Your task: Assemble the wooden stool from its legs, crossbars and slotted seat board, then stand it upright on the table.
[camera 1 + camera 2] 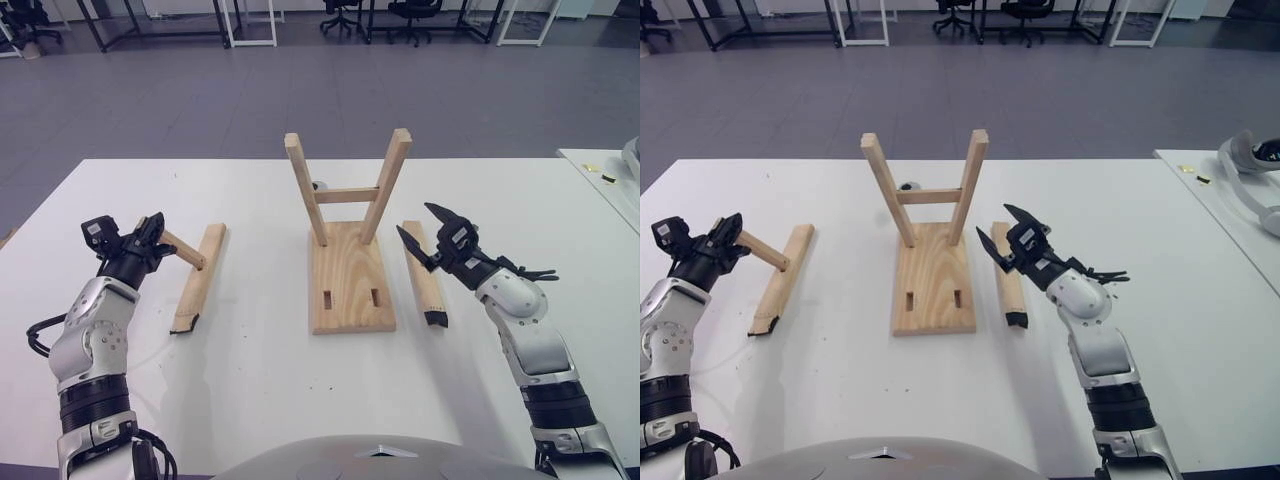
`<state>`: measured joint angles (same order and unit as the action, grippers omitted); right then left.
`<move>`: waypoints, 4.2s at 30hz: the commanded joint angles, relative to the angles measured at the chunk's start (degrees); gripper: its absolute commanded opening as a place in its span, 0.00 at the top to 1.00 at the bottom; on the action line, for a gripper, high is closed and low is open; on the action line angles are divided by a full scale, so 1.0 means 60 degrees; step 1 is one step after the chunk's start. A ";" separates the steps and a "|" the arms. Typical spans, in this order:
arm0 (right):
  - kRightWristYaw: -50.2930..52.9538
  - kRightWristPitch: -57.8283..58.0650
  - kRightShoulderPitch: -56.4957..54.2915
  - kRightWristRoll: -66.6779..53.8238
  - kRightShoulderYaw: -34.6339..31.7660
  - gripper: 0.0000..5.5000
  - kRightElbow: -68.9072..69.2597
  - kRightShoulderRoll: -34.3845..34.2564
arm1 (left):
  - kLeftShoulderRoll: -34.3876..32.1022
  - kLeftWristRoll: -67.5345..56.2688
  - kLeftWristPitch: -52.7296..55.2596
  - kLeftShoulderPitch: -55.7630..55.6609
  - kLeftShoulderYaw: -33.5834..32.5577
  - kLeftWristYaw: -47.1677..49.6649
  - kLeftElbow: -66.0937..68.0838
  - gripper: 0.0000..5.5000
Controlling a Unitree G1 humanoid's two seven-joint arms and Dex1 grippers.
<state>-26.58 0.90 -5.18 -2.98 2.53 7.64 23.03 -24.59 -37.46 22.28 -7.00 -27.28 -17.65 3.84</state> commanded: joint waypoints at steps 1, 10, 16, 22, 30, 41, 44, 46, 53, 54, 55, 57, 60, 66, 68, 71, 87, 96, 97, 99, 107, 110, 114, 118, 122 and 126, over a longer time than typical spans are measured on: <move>0.0053 -0.0064 0.0051 0.0065 -0.0012 0.38 -0.0070 -0.0033 | -0.0096 0.0646 -0.0119 0.0353 0.0253 -0.0047 0.0048 0.93; 0.0043 -0.0110 0.0060 0.0192 -0.0006 0.38 -0.0104 -0.0013 | 0.0034 0.0897 0.0516 0.1001 0.0370 0.0608 -0.0973 0.93; 0.0069 -0.0156 0.0029 0.0277 -0.0058 0.38 -0.0157 0.0039 | -0.0002 0.0986 0.1382 0.1008 0.0349 0.1393 -0.1763 0.93; 0.0136 -0.0291 0.0013 0.0412 0.0012 0.38 -0.0244 0.0027 | 0.0153 0.0267 0.1702 0.0472 -0.0251 0.1806 -0.2512 0.93; 0.0201 -0.0419 0.0101 0.0535 0.0045 0.38 -0.0322 -0.0059 | 0.0241 -0.0568 0.1897 0.0727 -0.1174 0.1829 -0.2522 0.93; 0.0231 -0.0520 0.0148 0.0601 0.0130 0.38 -0.0465 -0.0098 | 0.0523 -0.0651 0.1909 0.0654 -0.1036 0.1721 -0.2005 0.93; 0.0246 -0.0515 0.0146 0.0624 0.0129 0.38 -0.0483 -0.0140 | 0.0461 -0.0309 0.1654 0.0712 -0.0837 0.1570 -0.1608 0.93; 0.0245 -0.0520 0.0117 0.0635 0.0133 0.38 -0.0507 -0.0154 | 0.0434 -0.0014 0.1444 0.0791 -0.0706 0.1488 -0.1458 0.93; 0.0227 -0.0505 0.0164 0.0672 0.0135 0.38 -0.0462 -0.0136 | 0.0420 0.0655 0.1033 0.1083 -0.0297 0.1541 -0.1677 0.93; 0.0227 -0.0508 0.0174 0.0683 0.0138 0.38 -0.0461 -0.0130 | 0.0470 0.0749 0.1002 0.1148 -0.0263 0.1604 -0.1718 0.93; 0.0223 -0.0511 0.0183 0.0690 0.0137 0.38 -0.0463 -0.0120 | 0.0543 0.0860 0.0955 0.1260 -0.0243 0.1696 -0.1777 0.93; 0.0236 -0.0508 0.0211 0.0703 0.0121 0.38 -0.0458 -0.0107 | 0.0792 0.1086 0.0816 0.1553 -0.0169 0.2004 -0.1851 0.93; 0.0266 -0.0495 0.0241 0.0717 0.0110 0.38 -0.0441 -0.0117 | 0.1240 0.1338 0.0637 0.1825 -0.0043 0.2427 -0.1799 0.93; 0.0247 -0.0478 0.0272 0.0723 0.0108 0.38 -0.0429 -0.0072 | 0.1631 0.1908 0.0439 0.2136 0.0695 0.2496 -0.1443 0.93; 0.0251 -0.0472 0.0249 0.0755 0.0132 0.38 -0.0458 -0.0068 | 0.1459 0.2407 0.0576 0.2220 0.1253 0.2475 -0.1472 0.93; 0.0276 -0.0496 0.0208 0.0865 0.0190 0.38 -0.0518 -0.0083 | 0.1210 0.2998 0.0815 0.2184 0.1982 0.2458 -0.1559 0.93; 0.0356 -0.0822 -0.0014 0.1229 0.0341 0.38 -0.0913 -0.0110 | 0.1528 0.4375 0.0498 0.2056 0.2746 0.2925 -0.1496 0.84; 0.0405 -0.0912 -0.0003 0.1309 0.0378 0.38 -0.0909 -0.0147 | 0.1100 0.4149 0.1064 0.1692 0.2186 0.2444 -0.2721 0.55; 0.0413 -0.0904 0.0034 0.1320 0.0379 0.38 -0.0884 -0.0144 | 0.0897 0.3891 0.1433 0.1783 0.2240 0.2017 -0.3118 0.52; 0.0425 -0.0888 0.0124 0.1335 0.0363 0.38 -0.0844 -0.0124 | 0.0002 0.3304 0.2318 0.2140 0.2042 0.0879 -0.3895 0.46; 0.0606 -0.0800 0.0527 0.1452 0.0406 0.38 -0.0641 -0.0148 | -0.1483 0.2752 0.4762 0.2713 0.1327 -0.0003 -0.4936 0.26; 0.0613 -0.0767 0.0490 0.1476 0.0447 0.38 -0.0648 -0.0139 | -0.0875 0.2781 0.5094 0.3005 0.1661 0.0386 -0.4875 0.26; 0.0691 -0.0738 0.0531 0.1526 0.0471 0.38 -0.0652 -0.0165 | -0.0656 0.3431 0.4946 0.3394 0.2173 0.0814 -0.4369 0.26; 0.0734 -0.0737 0.0485 0.1577 0.0523 0.38 -0.0711 -0.0219 | -0.0665 0.3767 0.4606 0.3378 0.2284 0.0842 -0.4108 0.32; 0.0791 -0.0757 0.0451 0.1693 0.0579 0.38 -0.0762 -0.0227 | -0.0354 0.3575 0.4388 0.3377 0.2152 0.0650 -0.4032 0.45; 0.0845 -0.0676 0.0426 0.1750 0.0588 0.38 -0.0783 -0.0254 | -0.0186 0.3448 0.4273 0.3270 0.1965 0.0568 -0.3913 0.57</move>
<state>-21.99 -4.11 -1.89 6.97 5.87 3.04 21.82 -25.95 -16.59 47.97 12.83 -15.01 -13.74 -20.74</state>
